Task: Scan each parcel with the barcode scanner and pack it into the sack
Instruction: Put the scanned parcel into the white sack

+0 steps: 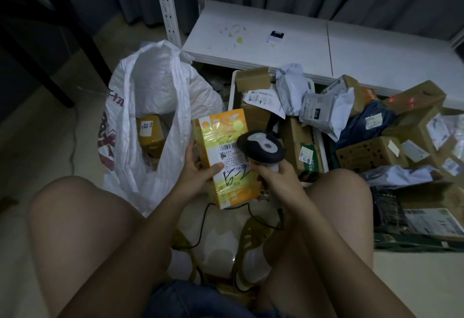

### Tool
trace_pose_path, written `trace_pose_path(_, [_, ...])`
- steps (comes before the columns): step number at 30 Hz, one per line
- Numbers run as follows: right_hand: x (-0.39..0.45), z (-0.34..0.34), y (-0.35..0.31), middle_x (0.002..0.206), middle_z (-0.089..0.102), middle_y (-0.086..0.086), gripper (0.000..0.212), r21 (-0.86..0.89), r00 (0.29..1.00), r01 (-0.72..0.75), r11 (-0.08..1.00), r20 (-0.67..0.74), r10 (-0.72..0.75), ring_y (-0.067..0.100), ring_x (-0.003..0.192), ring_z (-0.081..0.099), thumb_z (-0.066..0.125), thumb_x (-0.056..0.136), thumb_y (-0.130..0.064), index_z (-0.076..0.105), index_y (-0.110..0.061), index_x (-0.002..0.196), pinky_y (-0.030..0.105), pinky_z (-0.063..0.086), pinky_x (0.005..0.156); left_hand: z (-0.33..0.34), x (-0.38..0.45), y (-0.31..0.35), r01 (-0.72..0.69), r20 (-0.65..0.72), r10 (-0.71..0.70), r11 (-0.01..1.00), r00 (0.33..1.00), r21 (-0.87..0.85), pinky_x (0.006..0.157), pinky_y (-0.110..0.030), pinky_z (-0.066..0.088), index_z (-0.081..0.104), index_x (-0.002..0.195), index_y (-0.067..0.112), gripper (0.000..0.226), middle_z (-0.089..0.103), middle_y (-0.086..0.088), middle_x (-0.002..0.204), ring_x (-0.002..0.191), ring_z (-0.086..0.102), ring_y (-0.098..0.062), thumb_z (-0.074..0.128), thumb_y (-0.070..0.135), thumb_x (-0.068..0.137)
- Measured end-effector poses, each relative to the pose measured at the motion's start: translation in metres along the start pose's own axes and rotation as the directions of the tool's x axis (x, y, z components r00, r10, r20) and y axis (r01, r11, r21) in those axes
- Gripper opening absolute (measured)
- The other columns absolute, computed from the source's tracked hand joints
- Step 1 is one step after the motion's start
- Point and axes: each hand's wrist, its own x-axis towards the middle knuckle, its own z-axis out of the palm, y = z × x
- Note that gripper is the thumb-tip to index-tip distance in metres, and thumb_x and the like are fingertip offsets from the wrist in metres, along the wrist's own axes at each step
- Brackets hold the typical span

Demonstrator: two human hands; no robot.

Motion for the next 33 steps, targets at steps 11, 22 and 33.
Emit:
trace_pose_path(11, [-0.034, 0.018, 0.005, 0.050, 0.054, -0.002, 0.027, -0.127, 0.995, -0.026, 0.992, -0.095, 0.014, 0.006, 0.042, 0.050, 0.075, 0.082, -0.013, 0.056, -0.012, 0.063, 0.025, 0.044, 0.048, 0.002, -0.002, 0.003, -0.012, -0.004, 0.012, 0.999, 1.000, 0.046, 0.075, -0.024, 0.049, 0.007, 0.152, 0.033, 0.100, 0.044, -0.004, 0.145, 0.120, 0.047, -0.014, 0.075, 0.011, 0.081])
trace_pose_path(22, [-0.035, 0.014, 0.003, 0.046, 0.054, -0.002, 0.027, -0.158, 0.989, -0.061, 0.986, -0.141, 0.039, 0.008, 0.043, 0.050, 0.076, 0.079, -0.014, 0.058, -0.011, 0.059, 0.030, 0.045, 0.052, 0.002, -0.003, 0.005, -0.013, 0.020, 0.012, 0.999, 1.000, 0.041, 0.086, -0.034, 0.051, 0.007, 0.151, 0.036, 0.102, 0.045, -0.002, 0.142, 0.120, 0.048, -0.016, 0.076, 0.011, 0.080])
trace_pose_path(33, [-0.034, 0.018, -0.021, 0.063, 0.059, 0.001, 0.012, 0.061, 0.990, 0.071, 0.996, -0.127, -0.063, 0.008, 0.052, 0.057, 0.072, 0.085, -0.010, 0.061, -0.007, 0.081, 0.023, 0.047, 0.051, -0.022, -0.037, 0.013, -0.078, 0.022, 0.077, 0.996, 0.997, 0.050, 0.101, -0.051, 0.046, 0.015, 0.147, 0.044, 0.107, 0.040, -0.007, 0.147, 0.131, 0.044, -0.025, 0.085, 0.029, 0.068])
